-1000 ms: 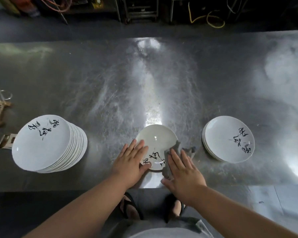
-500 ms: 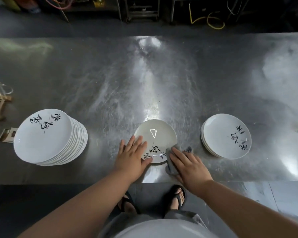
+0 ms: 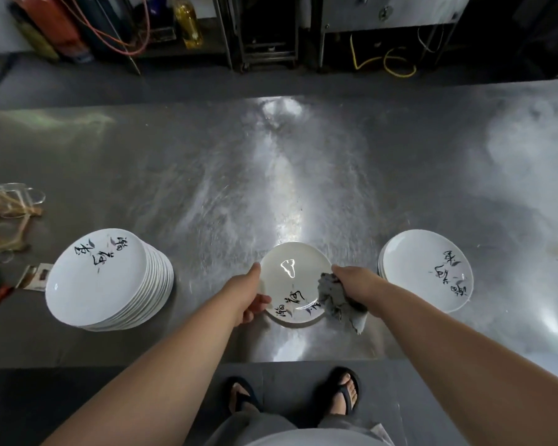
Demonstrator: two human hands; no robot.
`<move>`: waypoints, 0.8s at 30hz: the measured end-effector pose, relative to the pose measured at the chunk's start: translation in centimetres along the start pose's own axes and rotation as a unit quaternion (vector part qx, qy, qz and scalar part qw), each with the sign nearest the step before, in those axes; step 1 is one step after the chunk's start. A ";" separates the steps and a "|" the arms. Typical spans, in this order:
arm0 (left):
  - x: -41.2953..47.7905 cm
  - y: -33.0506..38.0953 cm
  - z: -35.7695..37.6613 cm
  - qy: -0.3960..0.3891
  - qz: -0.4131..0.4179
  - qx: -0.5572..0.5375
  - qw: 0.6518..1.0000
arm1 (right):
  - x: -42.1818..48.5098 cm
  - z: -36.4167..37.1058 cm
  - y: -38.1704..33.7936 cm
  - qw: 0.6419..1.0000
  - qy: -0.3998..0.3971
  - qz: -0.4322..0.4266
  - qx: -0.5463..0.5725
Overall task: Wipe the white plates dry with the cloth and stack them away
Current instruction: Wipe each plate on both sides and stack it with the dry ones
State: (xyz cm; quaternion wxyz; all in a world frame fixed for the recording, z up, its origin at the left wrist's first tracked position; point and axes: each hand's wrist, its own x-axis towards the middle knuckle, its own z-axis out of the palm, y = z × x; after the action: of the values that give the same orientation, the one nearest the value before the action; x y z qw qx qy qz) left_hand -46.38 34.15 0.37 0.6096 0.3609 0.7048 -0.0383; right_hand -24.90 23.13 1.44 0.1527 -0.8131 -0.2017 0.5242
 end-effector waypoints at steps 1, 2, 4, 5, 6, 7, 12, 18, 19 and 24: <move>-0.2 0.3 -0.1 -0.011 -0.007 -0.009 1.000 | 0.1 0.2 -0.2 1.000 0.000 -0.009 -0.014; -0.2 0.5 -0.2 -0.017 -0.012 -0.023 1.000 | -0.1 0.3 -0.3 0.999 0.005 -0.024 -0.032; -0.6 0.7 -0.3 -0.028 -0.006 -0.085 0.996 | -1.2 0.5 -0.4 0.996 0.038 -0.066 -0.034; -0.9 0.7 -0.5 -0.037 0.002 -0.140 0.989 | -2.0 0.5 -0.3 0.994 0.058 -0.090 -0.003; -1.2 0.7 -0.7 -0.051 0.012 -0.201 0.978 | -2.7 0.6 0.1 0.990 0.079 -0.111 0.044; -1.6 0.7 -1.0 -0.066 0.025 -0.258 0.964 | -3.4 0.6 0.4 0.982 0.091 -0.130 0.100; -2.4 0.4 -1.9 -0.114 0.101 -0.348 0.925 | -5.4 -0.8 1.0 0.970 0.083 -0.191 0.125; -3.9 0.7 -2.8 -0.155 0.161 -0.333 0.916 | -5.8 -1.6 -0.2 0.954 0.169 -0.220 0.113; -4.1 0.6 -2.8 -0.160 0.167 -0.329 0.916 | -6.4 -1.2 -0.9 0.947 0.177 -0.249 0.101; -5.9 1.1 -2.2 -0.178 0.199 -0.316 0.910 | -9.4 2.9 -2.7 0.831 0.187 -0.491 -0.184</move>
State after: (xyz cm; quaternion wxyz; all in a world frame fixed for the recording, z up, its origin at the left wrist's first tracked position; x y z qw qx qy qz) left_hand -47.63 33.38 6.61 0.8021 0.2697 0.4734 0.2447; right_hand -31.45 21.03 9.01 0.2726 -0.7025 -0.6345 0.1719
